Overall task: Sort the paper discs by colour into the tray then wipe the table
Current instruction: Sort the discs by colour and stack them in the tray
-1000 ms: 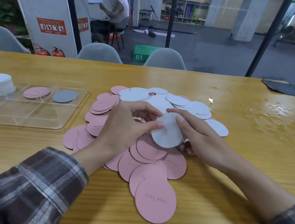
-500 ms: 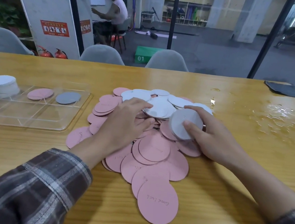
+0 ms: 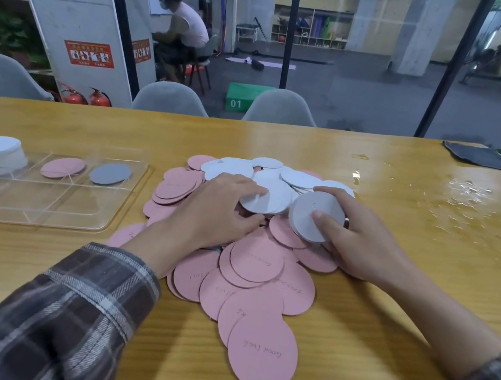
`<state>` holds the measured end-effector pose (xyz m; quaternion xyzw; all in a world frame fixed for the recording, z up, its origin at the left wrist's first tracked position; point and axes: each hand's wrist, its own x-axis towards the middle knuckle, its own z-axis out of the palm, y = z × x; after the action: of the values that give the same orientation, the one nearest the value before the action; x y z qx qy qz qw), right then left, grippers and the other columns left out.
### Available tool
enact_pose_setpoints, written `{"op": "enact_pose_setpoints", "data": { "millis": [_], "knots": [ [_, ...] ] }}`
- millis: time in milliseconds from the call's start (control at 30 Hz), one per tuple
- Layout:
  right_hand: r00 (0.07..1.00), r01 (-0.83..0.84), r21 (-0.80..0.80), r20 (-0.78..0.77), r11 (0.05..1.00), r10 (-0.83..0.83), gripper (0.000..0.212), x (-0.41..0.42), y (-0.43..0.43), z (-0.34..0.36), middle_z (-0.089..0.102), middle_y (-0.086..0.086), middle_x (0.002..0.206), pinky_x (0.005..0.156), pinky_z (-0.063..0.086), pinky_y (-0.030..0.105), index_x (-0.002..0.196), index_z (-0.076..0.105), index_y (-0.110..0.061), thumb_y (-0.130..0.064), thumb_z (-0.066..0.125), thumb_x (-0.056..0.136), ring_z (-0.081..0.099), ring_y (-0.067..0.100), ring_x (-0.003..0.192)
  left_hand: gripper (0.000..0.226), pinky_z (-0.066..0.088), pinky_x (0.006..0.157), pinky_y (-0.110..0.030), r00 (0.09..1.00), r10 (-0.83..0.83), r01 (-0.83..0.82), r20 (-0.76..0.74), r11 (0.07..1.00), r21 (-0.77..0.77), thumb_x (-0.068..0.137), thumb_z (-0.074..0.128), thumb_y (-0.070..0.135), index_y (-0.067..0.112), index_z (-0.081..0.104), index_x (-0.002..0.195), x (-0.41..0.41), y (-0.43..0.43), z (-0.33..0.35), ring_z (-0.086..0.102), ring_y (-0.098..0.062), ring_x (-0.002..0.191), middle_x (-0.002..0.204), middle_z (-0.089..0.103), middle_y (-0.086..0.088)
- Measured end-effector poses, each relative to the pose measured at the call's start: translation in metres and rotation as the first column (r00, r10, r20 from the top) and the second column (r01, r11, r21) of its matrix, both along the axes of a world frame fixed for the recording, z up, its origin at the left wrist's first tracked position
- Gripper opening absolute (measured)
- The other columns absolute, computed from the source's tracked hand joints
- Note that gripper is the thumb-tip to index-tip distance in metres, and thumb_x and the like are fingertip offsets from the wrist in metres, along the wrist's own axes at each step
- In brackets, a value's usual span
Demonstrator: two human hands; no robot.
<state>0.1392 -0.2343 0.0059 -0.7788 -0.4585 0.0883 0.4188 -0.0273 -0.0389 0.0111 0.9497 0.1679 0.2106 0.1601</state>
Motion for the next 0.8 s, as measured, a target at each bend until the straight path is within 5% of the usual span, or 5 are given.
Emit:
{"op": "enact_pose_setpoints", "data": {
  "millis": [167, 300, 467, 600, 800],
  "knots": [
    [0.999, 0.034, 0.011, -0.014, 0.999, -0.034, 0.034, 0.000, -0.002, 0.003, 0.064, -0.013, 0.114, 0.080, 0.045, 0.030, 0.135, 0.055, -0.038, -0.035, 0.056, 0.102, 0.062, 0.015, 0.099, 0.055, 0.051, 0.100, -0.038, 0.998, -0.060, 0.060, -0.003, 0.998, 0.020, 0.076, 0.059, 0.053, 0.028, 0.074, 0.123, -0.012, -0.003, 0.002, 0.062, -0.016, 0.117, 0.121, 0.071, 0.011],
    [0.998, 0.035, 0.028, -0.058, 0.999, -0.034, 0.029, -0.003, -0.002, 0.005, 0.066, -0.009, 0.100, 0.068, 0.044, 0.026, 0.129, 0.058, -0.039, -0.032, 0.056, 0.101, 0.058, 0.004, 0.069, 0.045, 0.048, 0.099, -0.031, 0.994, -0.109, 0.109, -0.004, 0.994, 0.025, 0.078, 0.066, 0.048, 0.031, 0.076, 0.119, -0.023, -0.008, 0.003, 0.061, -0.012, 0.111, 0.116, 0.071, 0.016],
    [0.979, 0.040, 0.082, -0.205, 0.996, -0.022, 0.024, -0.008, -0.003, 0.010, 0.063, 0.008, 0.076, 0.044, 0.046, 0.034, 0.125, 0.059, -0.033, -0.026, 0.053, 0.103, 0.056, 0.020, 0.049, 0.047, 0.049, 0.093, -0.026, 0.995, -0.098, 0.099, 0.004, 0.994, -0.041, 0.082, 0.072, 0.066, 0.038, 0.074, 0.120, -0.029, -0.014, 0.000, 0.059, -0.003, 0.108, 0.115, 0.066, 0.019],
    [0.981, 0.021, 0.066, -0.192, 0.998, -0.008, 0.026, -0.008, -0.002, 0.007, 0.064, 0.008, 0.075, 0.048, 0.047, 0.034, 0.128, 0.055, -0.039, -0.031, 0.053, 0.103, 0.058, 0.022, 0.053, 0.056, 0.045, 0.081, -0.006, 0.995, -0.063, 0.078, 0.079, 0.977, -0.201, 0.074, 0.090, 0.049, 0.038, 0.073, 0.126, -0.032, -0.021, 0.001, 0.058, 0.007, 0.102, 0.113, 0.063, 0.017],
    [0.984, 0.000, 0.044, -0.176, 0.999, 0.008, 0.027, -0.007, 0.000, 0.004, 0.064, 0.005, 0.078, 0.046, 0.043, 0.028, 0.130, 0.054, -0.039, -0.031, 0.052, 0.104, 0.057, 0.016, 0.049, 0.058, 0.061, 0.083, -0.030, 0.988, -0.008, 0.083, 0.156, 0.871, -0.485, 0.065, 0.098, 0.017, 0.040, 0.075, 0.113, -0.031, -0.022, 0.004, 0.070, -0.013, 0.085, 0.101, 0.070, 0.009]
  ]
}}
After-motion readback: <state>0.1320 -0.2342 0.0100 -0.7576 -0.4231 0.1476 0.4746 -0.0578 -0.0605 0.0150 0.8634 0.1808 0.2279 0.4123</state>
